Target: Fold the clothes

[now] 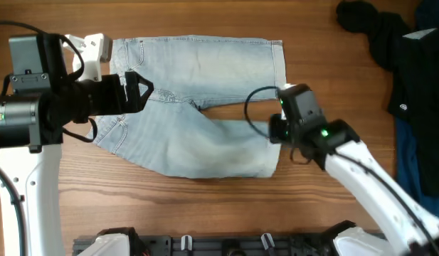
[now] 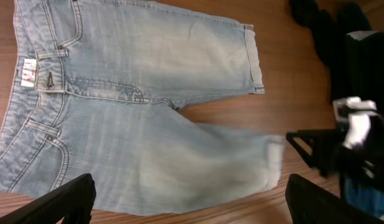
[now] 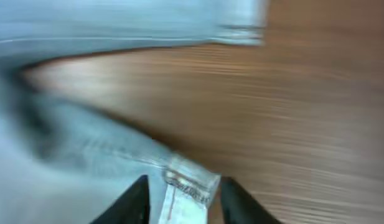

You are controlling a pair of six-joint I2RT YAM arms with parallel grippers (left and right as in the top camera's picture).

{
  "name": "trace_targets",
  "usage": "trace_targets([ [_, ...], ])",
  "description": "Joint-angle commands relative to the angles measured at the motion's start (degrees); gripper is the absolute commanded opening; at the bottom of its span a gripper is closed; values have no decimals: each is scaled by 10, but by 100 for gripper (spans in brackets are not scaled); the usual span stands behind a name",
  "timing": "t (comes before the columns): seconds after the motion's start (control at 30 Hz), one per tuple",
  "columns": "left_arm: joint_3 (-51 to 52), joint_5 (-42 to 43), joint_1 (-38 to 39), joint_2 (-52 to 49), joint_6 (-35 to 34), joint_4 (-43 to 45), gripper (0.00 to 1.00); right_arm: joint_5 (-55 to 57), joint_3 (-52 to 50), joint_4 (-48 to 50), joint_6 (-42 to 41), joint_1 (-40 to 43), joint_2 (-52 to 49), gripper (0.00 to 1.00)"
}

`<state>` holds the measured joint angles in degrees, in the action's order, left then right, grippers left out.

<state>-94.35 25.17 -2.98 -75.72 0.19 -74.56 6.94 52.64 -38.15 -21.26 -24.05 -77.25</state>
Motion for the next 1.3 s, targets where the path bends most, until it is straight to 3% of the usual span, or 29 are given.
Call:
trace_targets([
  [0.0,0,-18,3,-2,9,2,99,55,4,-2,-26,85,-63,49],
  [0.03,0,-27,3,-2,9,2,98,15,4,-14,-22,110,-72,57],
  [0.13,0,-30,3,-2,9,9,100,-133,4,-36,40,144,-74,69],
  [0.23,0,-30,3,-2,9,16,99,-203,-13,-24,47,143,-78,69],
  [0.3,0,-30,3,-2,9,17,100,-214,-45,16,46,143,-97,64],
  [0.4,0,-30,3,-2,9,17,100,-276,-65,51,96,142,-118,67],
  [0.5,0,-30,3,-2,9,17,100,-280,-73,83,92,141,-150,56],
  [0.6,0,-30,3,-2,9,16,100,-286,-73,86,91,141,-167,16],
  [0.63,0,-30,3,-2,9,16,100,-295,-73,85,93,141,-167,6],
  [0.67,0,-30,3,-2,9,17,100,-308,-73,83,93,141,-167,4],
  [0.83,0,-31,3,-2,9,17,100,-307,-28,75,139,141,-91,4],
  [1.03,0,-40,3,-2,9,31,100,-305,-6,78,106,141,67,4],
  [1.13,0,-40,3,-2,9,35,100,-214,-6,82,63,141,43,4],
  [1.23,0,-40,3,-2,9,35,100,-201,-6,135,61,141,-59,4],
  [1.27,0,-41,3,-2,9,34,100,-184,-6,157,61,142,-96,21],
])
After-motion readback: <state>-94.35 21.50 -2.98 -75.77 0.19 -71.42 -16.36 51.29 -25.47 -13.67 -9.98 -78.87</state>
